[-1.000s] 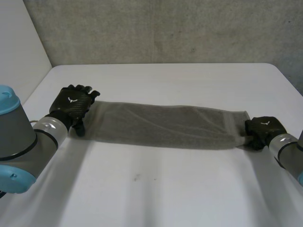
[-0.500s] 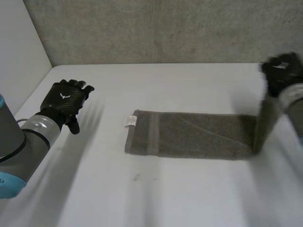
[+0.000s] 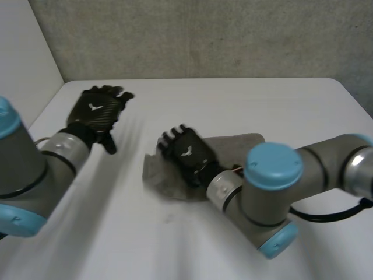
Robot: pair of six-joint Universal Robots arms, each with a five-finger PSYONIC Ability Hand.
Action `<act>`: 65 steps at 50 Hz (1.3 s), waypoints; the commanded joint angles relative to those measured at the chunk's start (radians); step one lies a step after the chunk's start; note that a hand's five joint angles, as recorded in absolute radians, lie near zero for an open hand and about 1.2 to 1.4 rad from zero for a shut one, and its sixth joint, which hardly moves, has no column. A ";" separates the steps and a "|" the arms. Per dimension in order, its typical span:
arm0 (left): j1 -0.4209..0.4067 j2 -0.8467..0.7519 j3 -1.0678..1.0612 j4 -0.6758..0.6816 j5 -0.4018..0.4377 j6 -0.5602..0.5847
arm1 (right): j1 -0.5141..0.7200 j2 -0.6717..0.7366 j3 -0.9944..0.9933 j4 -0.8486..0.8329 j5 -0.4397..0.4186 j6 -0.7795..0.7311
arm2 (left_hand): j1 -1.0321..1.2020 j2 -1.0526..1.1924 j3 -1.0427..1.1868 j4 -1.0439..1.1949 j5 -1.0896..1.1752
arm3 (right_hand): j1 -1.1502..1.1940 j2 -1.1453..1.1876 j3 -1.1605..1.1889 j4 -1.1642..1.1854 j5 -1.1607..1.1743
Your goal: Fold the towel.
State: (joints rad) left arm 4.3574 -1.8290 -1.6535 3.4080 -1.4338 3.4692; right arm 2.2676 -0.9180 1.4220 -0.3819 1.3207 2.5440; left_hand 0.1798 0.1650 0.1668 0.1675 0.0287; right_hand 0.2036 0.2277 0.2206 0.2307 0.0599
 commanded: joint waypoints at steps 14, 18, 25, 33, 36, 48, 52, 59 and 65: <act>-0.257 -0.439 0.222 0.120 -0.135 -0.018 | -0.367 -0.240 0.387 0.150 0.181 0.249 | -0.002 0.013 0.011 0.011 -0.025 | 0.304 0.280 0.287 0.277 0.273; -0.259 -0.464 0.207 0.111 -0.171 0.033 | -0.378 -0.240 0.394 0.086 0.181 0.239 | -0.005 0.010 0.009 0.008 -0.028 | 1.155 1.131 1.138 1.128 1.124; -0.269 -0.377 0.130 0.111 -0.177 0.051 | -0.361 -0.249 0.357 -0.028 0.181 0.114 | -0.005 0.010 0.008 0.007 -0.029 | 1.193 1.169 1.176 1.166 1.162; -0.272 -0.202 0.052 0.114 -0.197 0.044 | -0.125 -0.217 0.138 0.000 0.193 0.030 | -0.005 0.010 0.008 0.007 -0.029 | 1.193 1.169 1.176 1.166 1.162; -0.257 -0.135 0.025 0.113 -0.247 0.021 | -0.031 -0.156 0.042 0.053 0.184 0.030 | -0.005 0.010 0.008 0.007 -0.029 | 1.193 1.169 1.176 1.166 1.162; -0.127 -0.001 -0.078 0.111 -0.404 -0.041 | 0.145 0.060 -0.046 0.109 -0.038 0.045 | -0.005 0.010 0.008 0.007 -0.029 | 1.193 1.169 1.176 1.166 1.162; -0.117 -0.001 -0.077 0.111 -0.402 -0.041 | 0.145 0.083 -0.052 0.109 -0.092 0.047 | -0.005 0.010 0.008 0.007 -0.029 | 1.193 1.169 1.176 1.166 1.162; -0.127 -0.003 -0.046 0.114 -0.381 -0.058 | 0.124 0.007 -0.058 0.112 -0.040 0.101 | -0.005 0.010 0.008 0.007 -0.029 | -0.025 -0.049 -0.042 -0.052 -0.055; -0.162 -0.018 0.024 0.116 -0.289 -0.127 | 0.007 -0.151 -0.021 0.123 0.112 0.321 | -0.005 0.010 0.008 0.007 -0.029 | -0.029 -0.053 -0.046 -0.056 -0.060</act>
State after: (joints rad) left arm 4.2249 -1.8354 -1.6811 3.5226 -1.7881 3.3947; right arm 2.3547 -0.9555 1.3766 -0.2688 1.3242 2.7043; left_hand 0.1798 0.1650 0.1668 0.1675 0.0267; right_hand 0.2037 0.2224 0.2124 0.2295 0.0544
